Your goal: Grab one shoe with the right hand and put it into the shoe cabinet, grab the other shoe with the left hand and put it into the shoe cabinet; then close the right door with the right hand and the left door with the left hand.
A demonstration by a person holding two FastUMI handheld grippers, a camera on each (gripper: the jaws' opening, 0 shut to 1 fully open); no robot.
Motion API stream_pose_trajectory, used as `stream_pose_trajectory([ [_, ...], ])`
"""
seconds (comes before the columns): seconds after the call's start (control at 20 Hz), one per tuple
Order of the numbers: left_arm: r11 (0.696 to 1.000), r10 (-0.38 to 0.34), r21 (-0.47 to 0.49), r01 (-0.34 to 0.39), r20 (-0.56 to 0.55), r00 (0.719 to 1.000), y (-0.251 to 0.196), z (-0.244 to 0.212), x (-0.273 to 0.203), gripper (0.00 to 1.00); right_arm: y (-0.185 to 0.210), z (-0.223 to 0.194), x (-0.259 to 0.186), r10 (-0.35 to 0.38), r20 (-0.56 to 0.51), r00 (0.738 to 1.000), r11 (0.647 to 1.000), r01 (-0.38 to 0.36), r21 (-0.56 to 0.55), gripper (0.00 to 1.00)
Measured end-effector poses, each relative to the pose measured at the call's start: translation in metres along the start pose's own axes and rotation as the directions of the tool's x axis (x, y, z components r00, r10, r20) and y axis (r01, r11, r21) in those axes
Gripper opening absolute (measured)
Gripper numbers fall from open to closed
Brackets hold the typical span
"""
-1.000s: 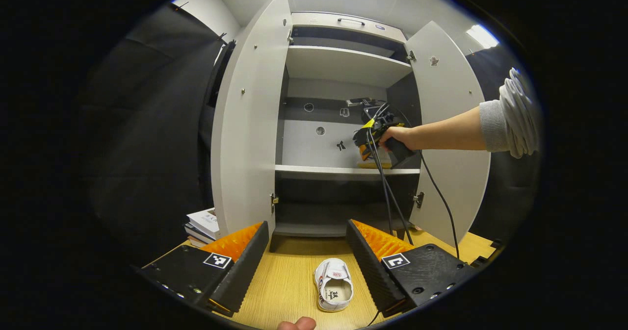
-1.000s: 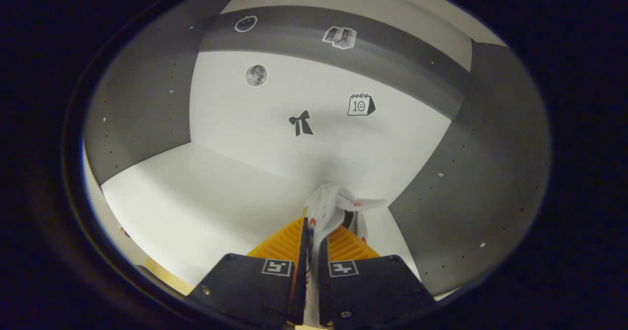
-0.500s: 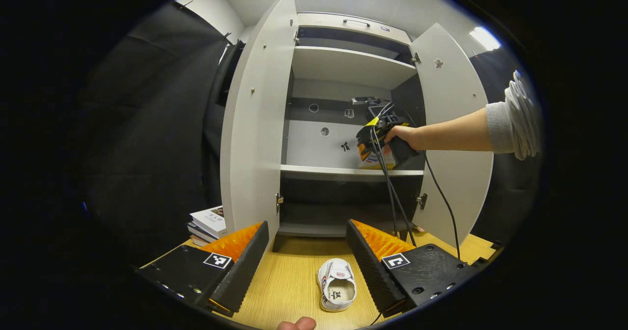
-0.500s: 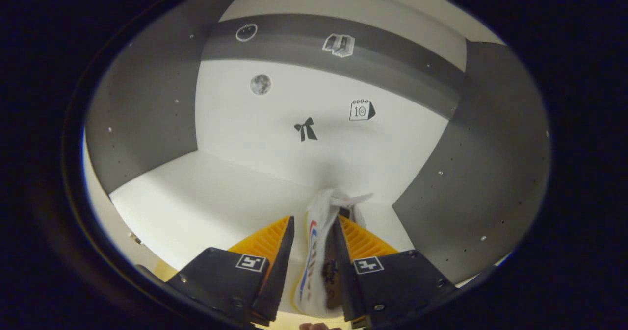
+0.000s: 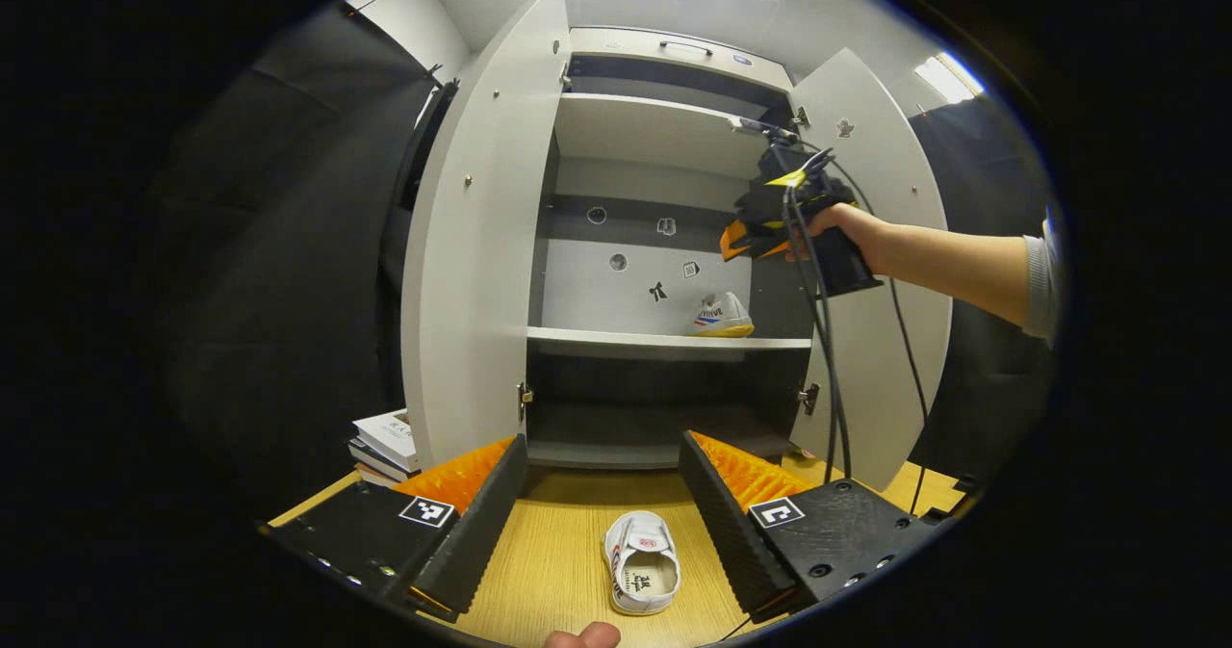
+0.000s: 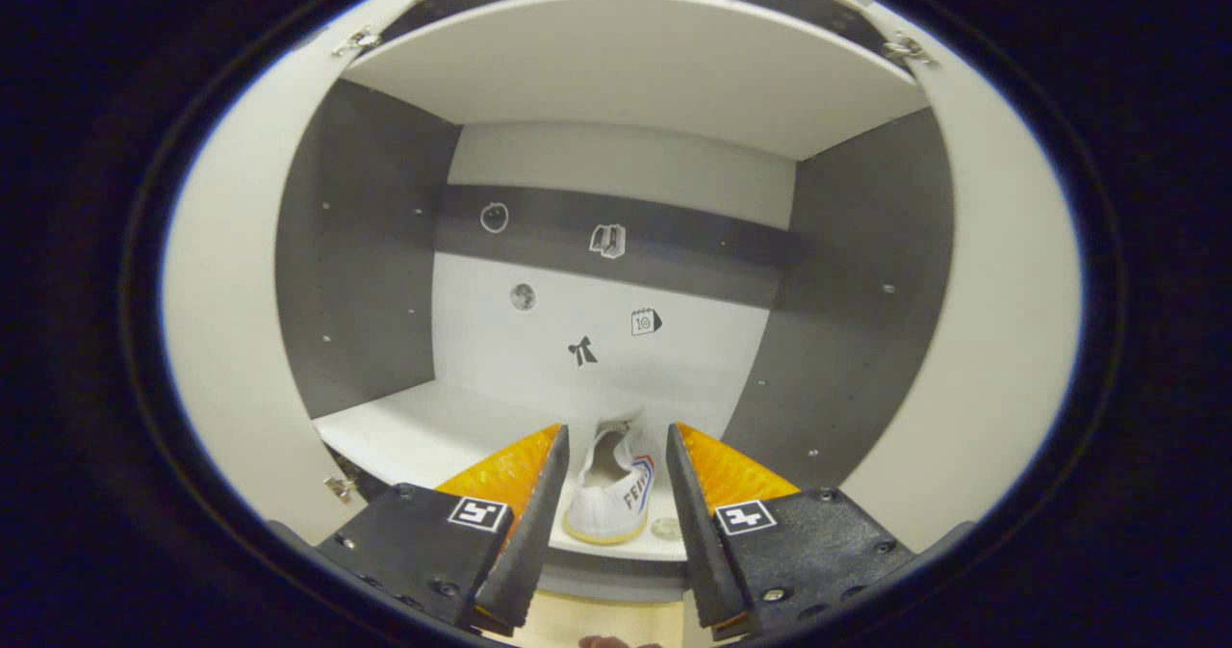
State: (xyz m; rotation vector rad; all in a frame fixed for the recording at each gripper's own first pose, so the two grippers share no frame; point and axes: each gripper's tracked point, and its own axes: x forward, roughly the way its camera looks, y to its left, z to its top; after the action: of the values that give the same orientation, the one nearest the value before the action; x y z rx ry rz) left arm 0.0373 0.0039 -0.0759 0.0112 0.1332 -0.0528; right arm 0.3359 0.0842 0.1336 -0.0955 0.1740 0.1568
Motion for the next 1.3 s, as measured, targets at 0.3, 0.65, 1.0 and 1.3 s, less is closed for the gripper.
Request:
stream_pose_trajectory([
  [0.3, 1.000, -0.016, 0.012, 0.016, 0.009, 1.000, -0.008, 0.005, -0.005, 0.95, 0.007, -0.051, -0.097, -0.013, 0.104, 0.995, 1.000, 0.012, 0.012, 0.65],
  [0.65, 0.999, -0.040, 0.031, 0.040, 0.006, 0.999, -0.023, 0.003, -0.015, 0.95, 0.012, -0.117, -0.185, -0.078, 0.179, 0.981, 0.997, 0.077, 0.017, 0.67],
  [1.0, 0.998, -0.060, 0.027, 0.061, -0.027, 0.998, -0.039, -0.014, -0.021, 0.95, 0.013, -0.214, -0.239, -0.165, 0.180, 0.970, 0.983, 0.146, 0.114, 0.69],
  [1.3, 0.997, -0.019, 0.074, 0.032, -0.164, 0.986, -0.027, -0.072, -0.013, 0.95, 0.009, -0.260, -0.265, -0.166, 0.121, 0.979, 0.968, 0.138, 0.211, 0.79],
])
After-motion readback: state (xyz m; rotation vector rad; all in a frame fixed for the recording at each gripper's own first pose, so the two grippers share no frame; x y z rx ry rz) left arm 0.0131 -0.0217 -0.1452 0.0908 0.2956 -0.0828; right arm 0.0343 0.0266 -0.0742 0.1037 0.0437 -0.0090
